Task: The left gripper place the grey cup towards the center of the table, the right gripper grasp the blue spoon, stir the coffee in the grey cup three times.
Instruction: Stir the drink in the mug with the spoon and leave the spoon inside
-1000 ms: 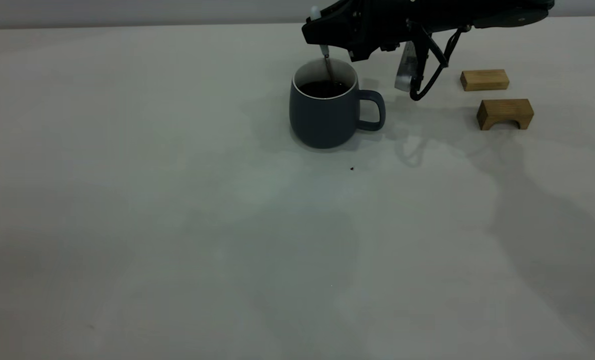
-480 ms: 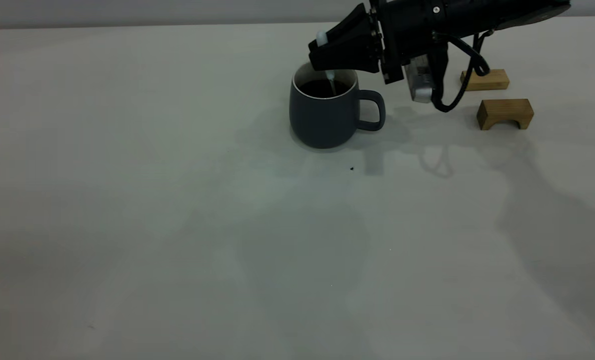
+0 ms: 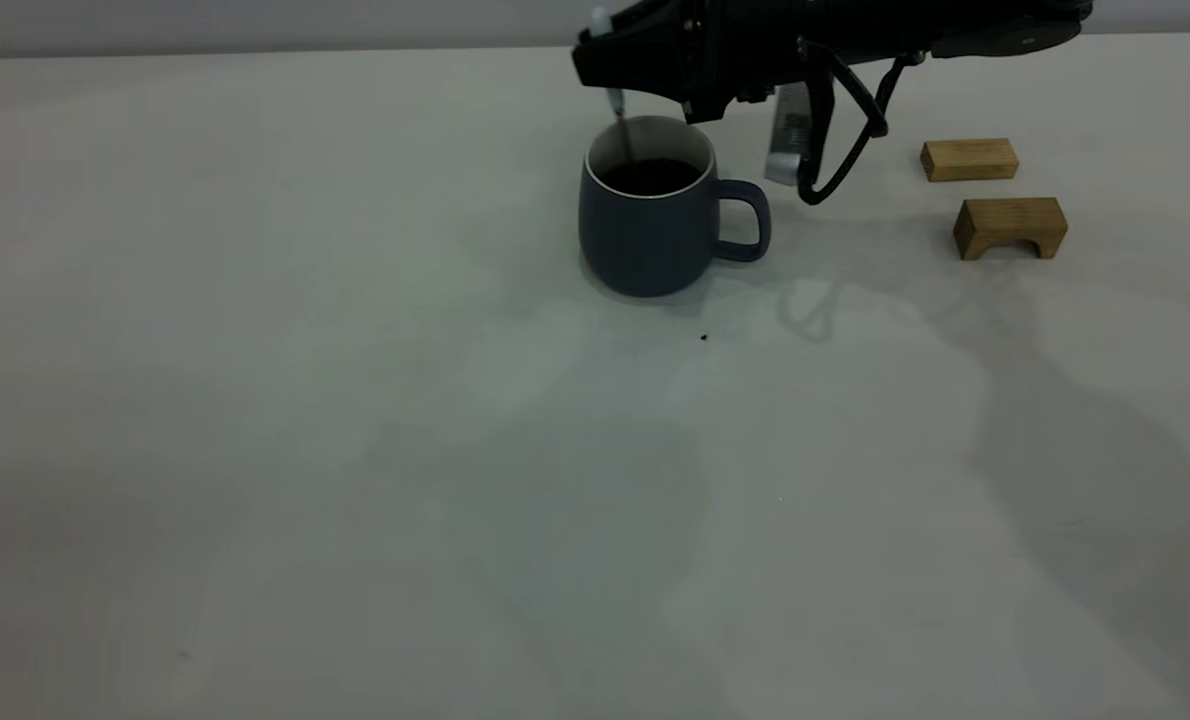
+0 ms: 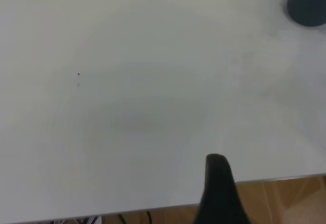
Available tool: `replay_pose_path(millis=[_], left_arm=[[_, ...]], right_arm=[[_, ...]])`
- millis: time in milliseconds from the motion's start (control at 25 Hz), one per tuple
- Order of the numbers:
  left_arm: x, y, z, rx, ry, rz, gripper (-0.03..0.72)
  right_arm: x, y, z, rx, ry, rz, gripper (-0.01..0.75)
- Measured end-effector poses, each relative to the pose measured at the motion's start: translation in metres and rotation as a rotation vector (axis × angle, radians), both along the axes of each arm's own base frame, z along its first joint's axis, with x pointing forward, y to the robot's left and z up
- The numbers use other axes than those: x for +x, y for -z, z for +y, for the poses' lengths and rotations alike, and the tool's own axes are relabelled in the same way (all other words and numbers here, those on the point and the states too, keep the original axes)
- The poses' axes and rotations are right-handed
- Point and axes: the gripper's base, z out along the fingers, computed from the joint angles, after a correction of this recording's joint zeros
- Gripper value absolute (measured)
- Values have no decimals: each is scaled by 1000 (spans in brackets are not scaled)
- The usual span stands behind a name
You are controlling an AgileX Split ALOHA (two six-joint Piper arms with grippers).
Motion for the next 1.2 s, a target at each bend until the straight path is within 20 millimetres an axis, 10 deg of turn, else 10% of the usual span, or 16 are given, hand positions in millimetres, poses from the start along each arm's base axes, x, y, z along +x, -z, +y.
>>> replay_pose_path(millis=[800,1200], left_arm=[[0,0,0,0,0,0,585],[0,0,0,0,0,0,585]], right_arm=[[8,0,-28,11,54,27,137],[6,-4,-27,56,20,37,427]])
